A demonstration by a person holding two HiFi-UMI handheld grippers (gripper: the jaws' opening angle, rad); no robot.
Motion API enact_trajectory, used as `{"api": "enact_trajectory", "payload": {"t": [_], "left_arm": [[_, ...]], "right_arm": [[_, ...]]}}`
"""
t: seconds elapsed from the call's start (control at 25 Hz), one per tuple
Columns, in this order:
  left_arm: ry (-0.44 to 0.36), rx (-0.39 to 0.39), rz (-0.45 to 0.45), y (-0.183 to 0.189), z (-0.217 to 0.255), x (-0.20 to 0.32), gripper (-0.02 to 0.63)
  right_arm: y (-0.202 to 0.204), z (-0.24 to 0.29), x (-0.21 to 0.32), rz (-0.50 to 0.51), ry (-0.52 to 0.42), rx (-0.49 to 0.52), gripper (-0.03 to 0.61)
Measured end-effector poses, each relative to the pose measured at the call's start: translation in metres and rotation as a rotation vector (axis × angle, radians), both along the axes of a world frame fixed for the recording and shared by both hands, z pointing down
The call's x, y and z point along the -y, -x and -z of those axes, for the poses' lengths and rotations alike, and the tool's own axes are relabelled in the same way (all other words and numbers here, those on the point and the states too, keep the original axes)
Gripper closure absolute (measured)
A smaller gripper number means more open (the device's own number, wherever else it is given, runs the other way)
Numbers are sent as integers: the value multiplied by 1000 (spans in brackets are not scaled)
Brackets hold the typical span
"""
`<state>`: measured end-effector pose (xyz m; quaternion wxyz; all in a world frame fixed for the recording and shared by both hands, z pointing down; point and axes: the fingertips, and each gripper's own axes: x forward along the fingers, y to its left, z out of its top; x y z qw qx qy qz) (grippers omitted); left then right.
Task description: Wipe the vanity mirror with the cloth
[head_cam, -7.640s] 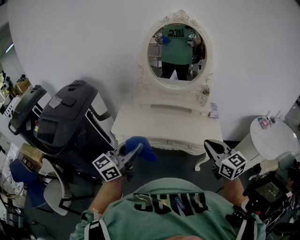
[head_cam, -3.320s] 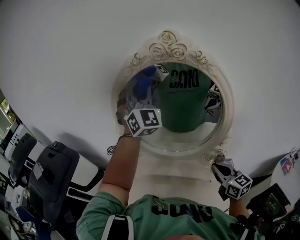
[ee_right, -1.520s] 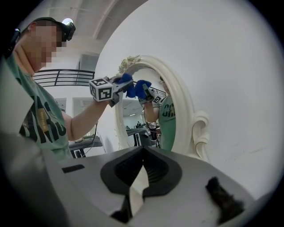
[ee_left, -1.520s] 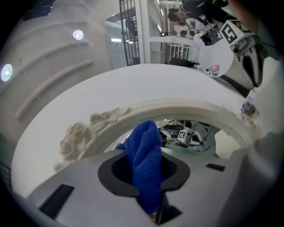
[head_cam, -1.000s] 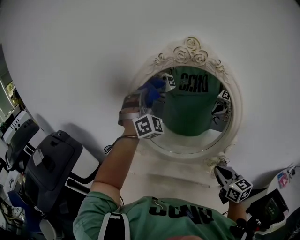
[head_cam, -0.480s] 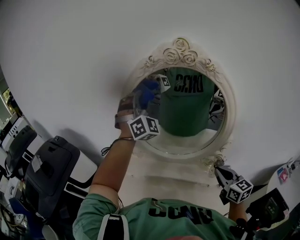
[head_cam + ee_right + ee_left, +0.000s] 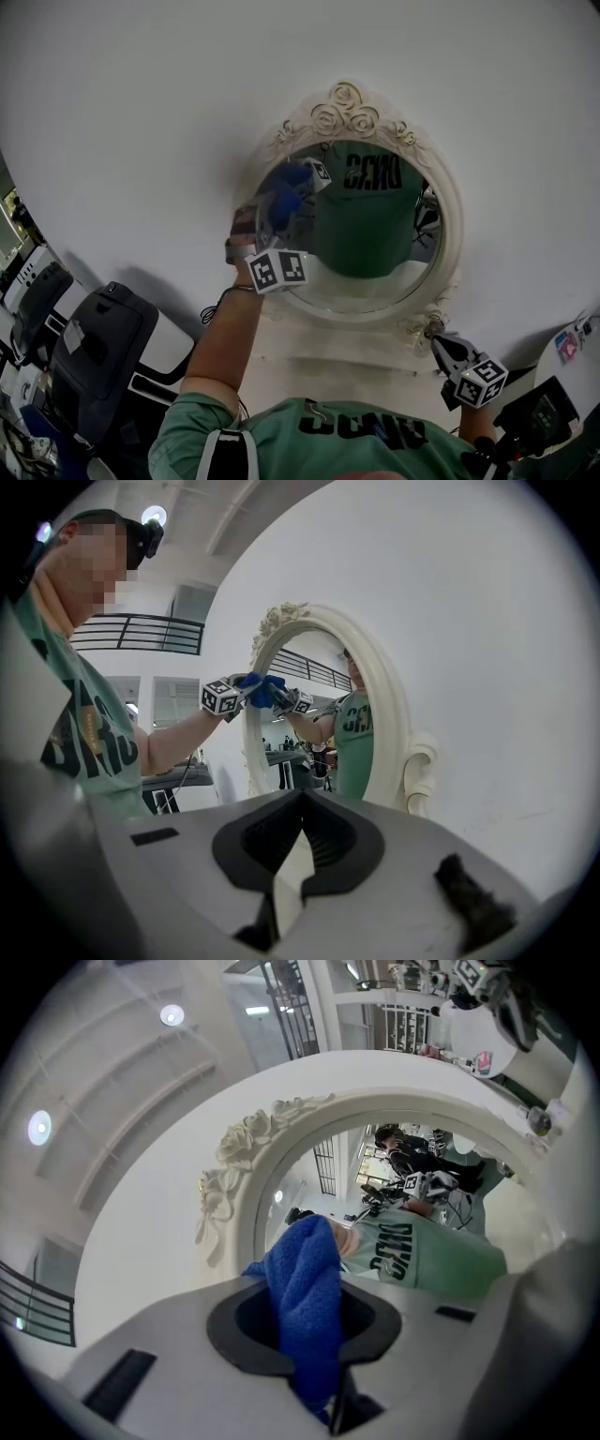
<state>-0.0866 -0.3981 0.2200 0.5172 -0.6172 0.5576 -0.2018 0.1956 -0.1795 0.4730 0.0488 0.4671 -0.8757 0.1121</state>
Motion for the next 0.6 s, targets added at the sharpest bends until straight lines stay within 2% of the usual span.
{"api": "enact_trajectory", "payload": {"t": [0.2,0.28,0.36,0.44,0.6], "left_arm": [[-171,99,-5,9,9,-10,525],[-204,133,-8,8,14,-13,525],[-204,145,-22,5,16,-13,525],[-169,108,-63,3,16,-14,525],[-52,-51,-172,9,19,-21,525]], "right_arm": [[-2,-1,-1,-7,5,-4,566],[1,0,0,-2,4,-5,566],[3,0,2,5,3,-7,566],[5,1,3,7,0,-8,566],[6,1,2,7,4,-12,566]]}}
